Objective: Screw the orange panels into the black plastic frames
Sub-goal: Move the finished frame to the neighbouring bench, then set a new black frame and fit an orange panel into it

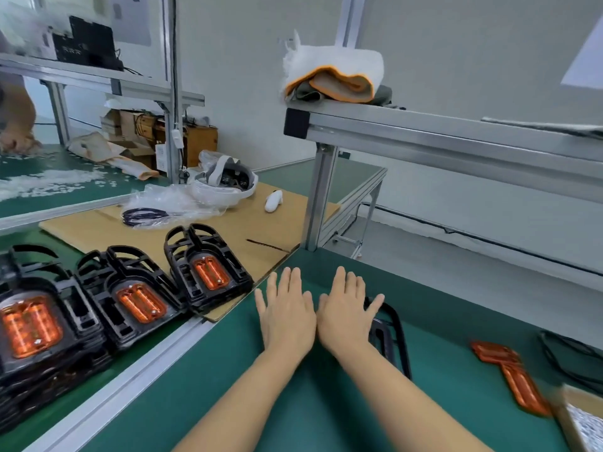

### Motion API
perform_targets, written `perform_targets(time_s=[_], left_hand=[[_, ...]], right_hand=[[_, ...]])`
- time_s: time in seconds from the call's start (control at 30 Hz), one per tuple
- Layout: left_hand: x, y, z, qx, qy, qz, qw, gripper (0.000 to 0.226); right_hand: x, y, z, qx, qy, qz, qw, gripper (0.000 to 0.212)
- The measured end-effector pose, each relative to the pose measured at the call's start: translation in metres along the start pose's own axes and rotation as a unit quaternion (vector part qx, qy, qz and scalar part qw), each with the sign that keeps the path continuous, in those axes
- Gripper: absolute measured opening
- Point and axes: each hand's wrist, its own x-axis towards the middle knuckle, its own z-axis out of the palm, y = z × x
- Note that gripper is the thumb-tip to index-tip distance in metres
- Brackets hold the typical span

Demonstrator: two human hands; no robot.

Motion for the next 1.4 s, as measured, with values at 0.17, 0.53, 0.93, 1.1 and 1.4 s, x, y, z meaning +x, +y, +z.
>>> perform_targets(time_s=[0.17, 0.53, 0.93, 1.1, 1.4], left_hand=[[-0.023, 0.03, 0.028, -0.069, -0.09, -0.011, 0.993, 0.051], [-0.045, 0.058, 0.049, -0.045, -0.144, -0.033, 0.988, 0.056], [-0.08, 0.088, 0.034, -0.252, -0.15, -0.063, 0.954, 0.061], [-0.103, 0.105, 0.036, -0.326, -0.156, -0.045, 0.931, 0.071], [-0.143, 0.135, 0.043, -0.349, -0.169, -0.035, 0.921, 0.085]], right_hand=[[-0.016, 0.057, -0.015, -0.036, -0.027, 0.07, 0.997, 0.061], [-0.04, 0.095, -0.017, -0.004, -0.095, 0.105, 0.99, 0.059], [-0.065, 0.119, -0.049, 0.208, -0.068, 0.083, 0.972, 0.054], [-0.086, 0.14, -0.07, 0.275, -0.06, 0.09, 0.955, 0.057], [-0.132, 0.174, -0.109, 0.34, -0.02, 0.127, 0.932, 0.059]])
